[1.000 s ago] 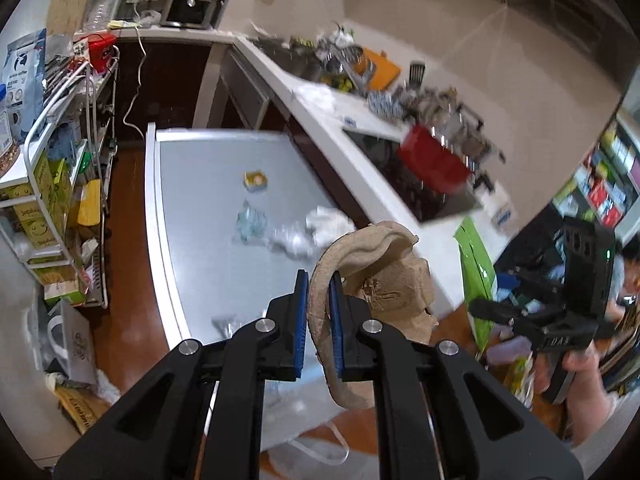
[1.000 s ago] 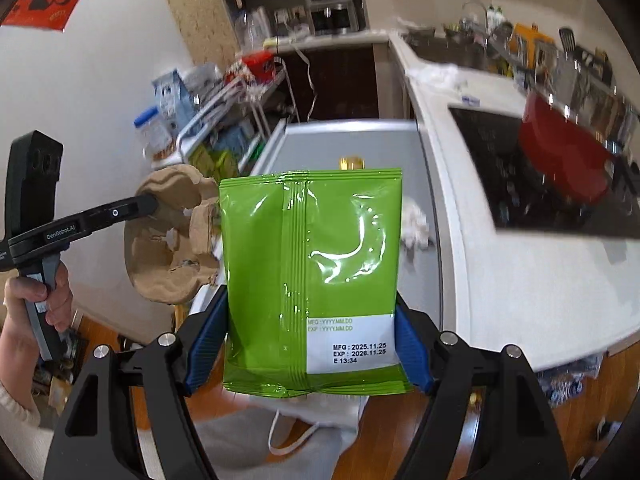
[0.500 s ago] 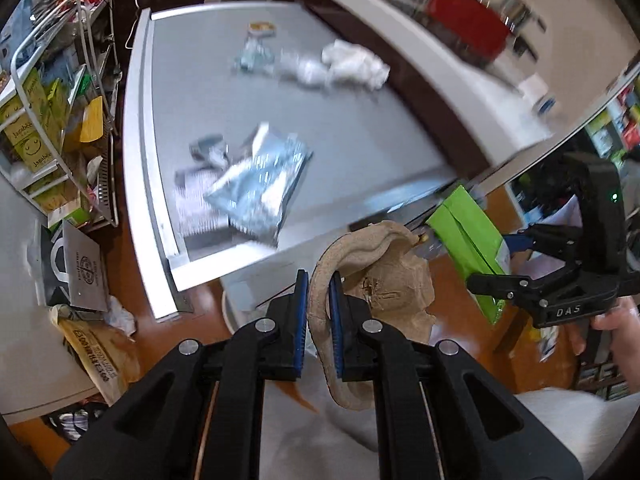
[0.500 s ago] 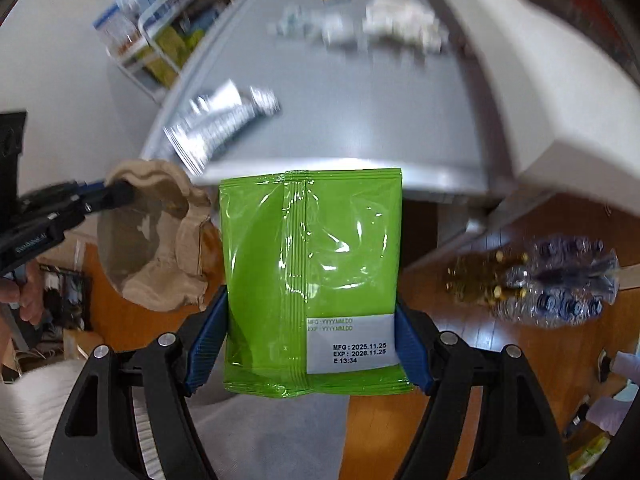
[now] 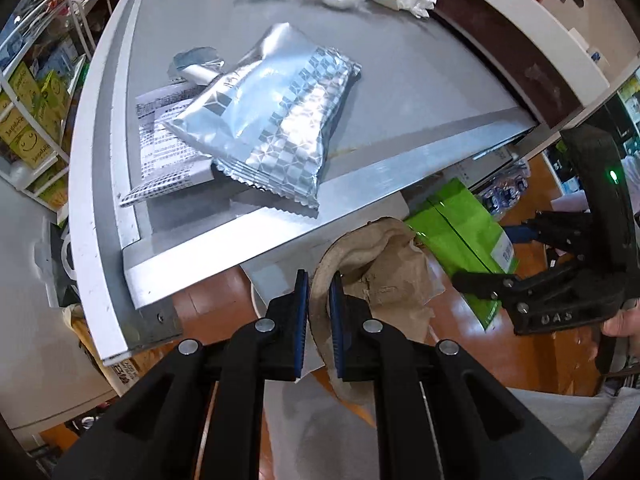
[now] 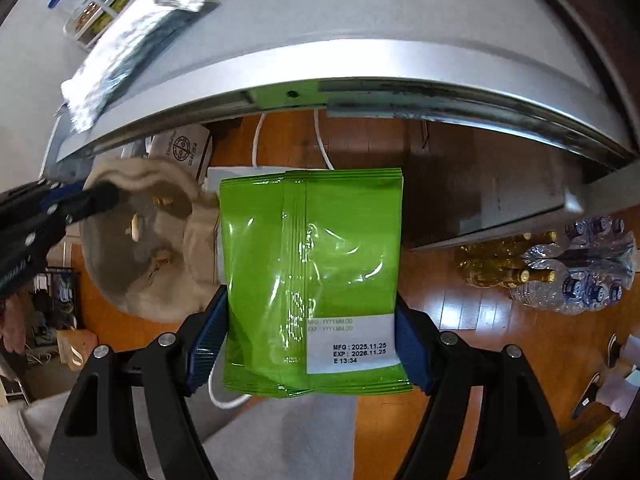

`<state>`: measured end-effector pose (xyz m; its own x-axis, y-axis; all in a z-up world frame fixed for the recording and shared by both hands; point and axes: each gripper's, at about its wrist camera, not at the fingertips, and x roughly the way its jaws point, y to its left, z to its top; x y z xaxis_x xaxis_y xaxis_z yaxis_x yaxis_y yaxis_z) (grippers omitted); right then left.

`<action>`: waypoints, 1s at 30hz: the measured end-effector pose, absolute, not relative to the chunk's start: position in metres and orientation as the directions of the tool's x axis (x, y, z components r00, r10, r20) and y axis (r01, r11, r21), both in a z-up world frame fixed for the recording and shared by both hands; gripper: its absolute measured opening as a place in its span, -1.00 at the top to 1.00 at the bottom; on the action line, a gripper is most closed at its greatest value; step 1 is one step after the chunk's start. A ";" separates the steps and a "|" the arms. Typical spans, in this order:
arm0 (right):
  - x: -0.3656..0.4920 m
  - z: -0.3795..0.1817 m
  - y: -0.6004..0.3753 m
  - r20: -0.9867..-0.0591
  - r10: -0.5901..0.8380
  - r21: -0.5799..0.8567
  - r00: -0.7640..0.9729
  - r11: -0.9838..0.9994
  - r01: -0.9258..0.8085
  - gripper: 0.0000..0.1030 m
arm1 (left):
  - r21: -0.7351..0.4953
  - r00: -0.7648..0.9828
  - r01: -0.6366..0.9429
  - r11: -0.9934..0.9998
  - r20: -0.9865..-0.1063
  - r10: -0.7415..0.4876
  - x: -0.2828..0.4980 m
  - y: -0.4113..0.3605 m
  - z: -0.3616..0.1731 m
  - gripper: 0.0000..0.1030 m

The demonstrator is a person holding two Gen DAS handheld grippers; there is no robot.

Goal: Collect trash
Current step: 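Carry pulp tray and green bag to the paper bag and release both, then grasp the silver foil packet with left tool while right tool grasps clear plastic bag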

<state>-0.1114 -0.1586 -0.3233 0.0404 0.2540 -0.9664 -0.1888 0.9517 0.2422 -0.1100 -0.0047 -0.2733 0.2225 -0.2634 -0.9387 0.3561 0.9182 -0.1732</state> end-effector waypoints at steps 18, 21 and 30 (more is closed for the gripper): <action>-0.135 -0.272 -0.165 -0.971 0.223 0.193 0.088 0.943 -0.270 -0.75 | -0.132 0.257 0.369 0.920 -0.937 -0.237 -0.116 0.015 -0.243 -0.24; -0.142 -0.235 -0.168 -0.959 0.230 0.173 0.169 0.940 -0.295 -0.75 | -0.131 0.292 0.373 0.919 -0.923 -0.250 -0.121 0.018 -0.222 -0.29; -0.134 -0.089 -0.164 -0.769 0.254 0.106 0.586 0.956 -0.274 -0.92 | -0.168 0.543 0.297 0.940 -0.780 -0.311 -0.111 0.025 -0.135 -0.69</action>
